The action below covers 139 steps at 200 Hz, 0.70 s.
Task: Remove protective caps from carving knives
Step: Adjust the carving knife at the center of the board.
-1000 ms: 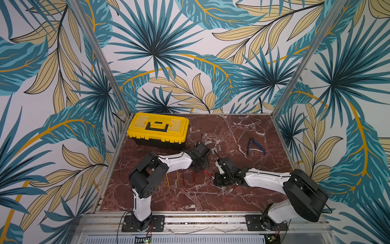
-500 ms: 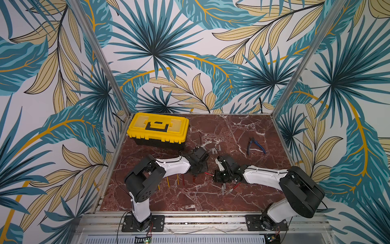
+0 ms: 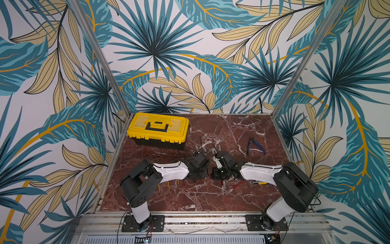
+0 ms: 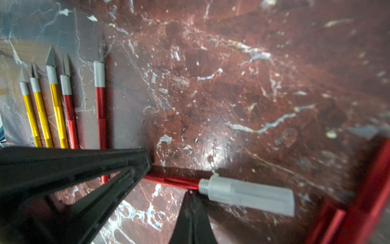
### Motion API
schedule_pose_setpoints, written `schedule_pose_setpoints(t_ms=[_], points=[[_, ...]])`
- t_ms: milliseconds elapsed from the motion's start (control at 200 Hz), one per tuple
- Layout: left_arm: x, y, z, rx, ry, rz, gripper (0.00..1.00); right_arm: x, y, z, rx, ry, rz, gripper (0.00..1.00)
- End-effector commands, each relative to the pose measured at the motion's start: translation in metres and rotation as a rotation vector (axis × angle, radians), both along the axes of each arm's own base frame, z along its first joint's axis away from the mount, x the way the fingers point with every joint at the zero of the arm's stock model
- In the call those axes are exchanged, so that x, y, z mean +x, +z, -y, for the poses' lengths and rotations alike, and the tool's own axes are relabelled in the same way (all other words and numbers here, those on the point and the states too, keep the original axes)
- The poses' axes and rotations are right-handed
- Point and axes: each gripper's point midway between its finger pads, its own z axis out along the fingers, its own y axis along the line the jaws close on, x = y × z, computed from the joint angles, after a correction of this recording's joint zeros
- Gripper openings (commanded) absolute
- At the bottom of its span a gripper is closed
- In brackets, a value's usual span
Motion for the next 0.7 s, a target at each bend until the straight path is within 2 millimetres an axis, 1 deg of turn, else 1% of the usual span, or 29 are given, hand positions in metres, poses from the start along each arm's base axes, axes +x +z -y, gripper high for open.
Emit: schedule_pose_setpoints(t_ms=[0, 250, 521, 611, 691], points=[[-0.026, -0.022, -0.015, 0.075, -0.012, -0.080, 0.03, -0.015, -0.029, 0.017, -0.086, -0.003, -0.082, 0.00], [-0.027, -0.014, 0.003, 0.056, -0.042, -0.059, 0.03, -0.013, -0.029, 0.014, -0.075, -0.006, -0.082, 0.00], [-0.025, -0.016, -0.004, 0.080, -0.037, -0.052, 0.03, -0.016, -0.029, 0.018, -0.085, -0.005, -0.086, 0.00], [-0.022, -0.011, -0.007, 0.083, -0.030, -0.043, 0.04, -0.019, -0.028, 0.021, -0.083, -0.007, -0.086, 0.00], [-0.017, -0.001, -0.009, 0.080, -0.025, -0.023, 0.06, -0.020, -0.025, 0.026, -0.087, -0.013, -0.075, 0.00]])
